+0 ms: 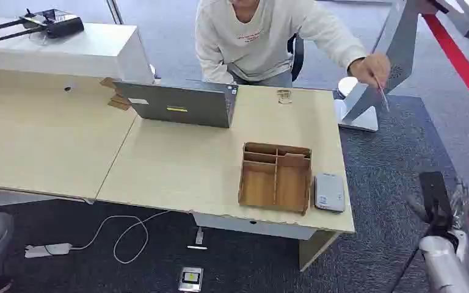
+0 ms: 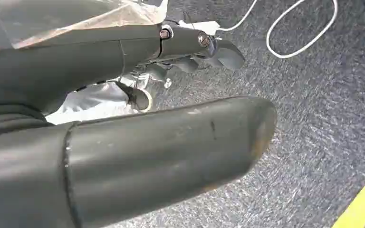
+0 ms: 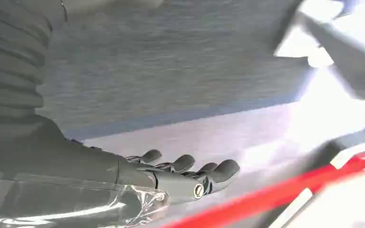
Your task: Pass the card to the sensor for recognition and then transmit it.
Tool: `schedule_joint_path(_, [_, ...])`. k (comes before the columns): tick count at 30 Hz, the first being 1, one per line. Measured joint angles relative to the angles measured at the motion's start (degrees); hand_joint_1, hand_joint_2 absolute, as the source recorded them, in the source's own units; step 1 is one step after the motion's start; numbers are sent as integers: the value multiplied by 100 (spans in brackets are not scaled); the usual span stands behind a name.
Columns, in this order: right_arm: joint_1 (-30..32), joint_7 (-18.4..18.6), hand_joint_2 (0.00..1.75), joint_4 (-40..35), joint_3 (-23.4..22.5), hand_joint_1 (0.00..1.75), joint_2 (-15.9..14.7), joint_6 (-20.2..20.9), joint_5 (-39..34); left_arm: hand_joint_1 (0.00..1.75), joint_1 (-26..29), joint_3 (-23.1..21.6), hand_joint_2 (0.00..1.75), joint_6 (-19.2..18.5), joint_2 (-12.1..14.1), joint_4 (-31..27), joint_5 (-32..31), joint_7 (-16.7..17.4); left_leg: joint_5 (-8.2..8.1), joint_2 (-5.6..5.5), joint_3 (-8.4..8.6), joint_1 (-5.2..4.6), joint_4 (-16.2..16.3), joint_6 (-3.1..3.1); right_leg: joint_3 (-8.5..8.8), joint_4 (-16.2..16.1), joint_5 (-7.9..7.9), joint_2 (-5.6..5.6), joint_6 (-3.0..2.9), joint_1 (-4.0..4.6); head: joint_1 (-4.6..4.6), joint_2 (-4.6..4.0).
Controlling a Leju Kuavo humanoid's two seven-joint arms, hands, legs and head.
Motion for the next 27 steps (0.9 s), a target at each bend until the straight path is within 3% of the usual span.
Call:
schedule_joint_path(4, [-399, 281, 175, -831, 366, 0, 216, 299, 380, 0, -84, -2, 0, -87, -4, 0, -109, 0, 6, 0, -4, 7, 0, -3, -5, 1, 3, -1, -3, 2, 2, 0])
schedule_joint_path(10, [-719, 194, 175, -1389, 793, 0, 514, 334, 638, 0, -142, -4, 0, -127, -9, -2, -180, -11, 8, -7, -15, 8, 0, -1, -13, 1, 4, -11, -4, 6, 2, 0])
schedule_joint_path(18, [-1073, 17, 175, -1382, 1291, 0, 942, 301, 1014, 0, -272, -7, 0, -262, -9, -2, -289, -33, 8, -7, -16, 7, 0, 0, -18, 2, 5, -9, -4, 6, 2, 0])
schedule_joint_path(27, [-1149, -14, 175, -1299, 1514, 0, 1104, 288, 1014, 0, -275, -7, 0, -269, -9, -2, -291, -61, 8, -6, -19, 6, 0, 0, -21, 1, 5, -8, -4, 5, 2, 0])
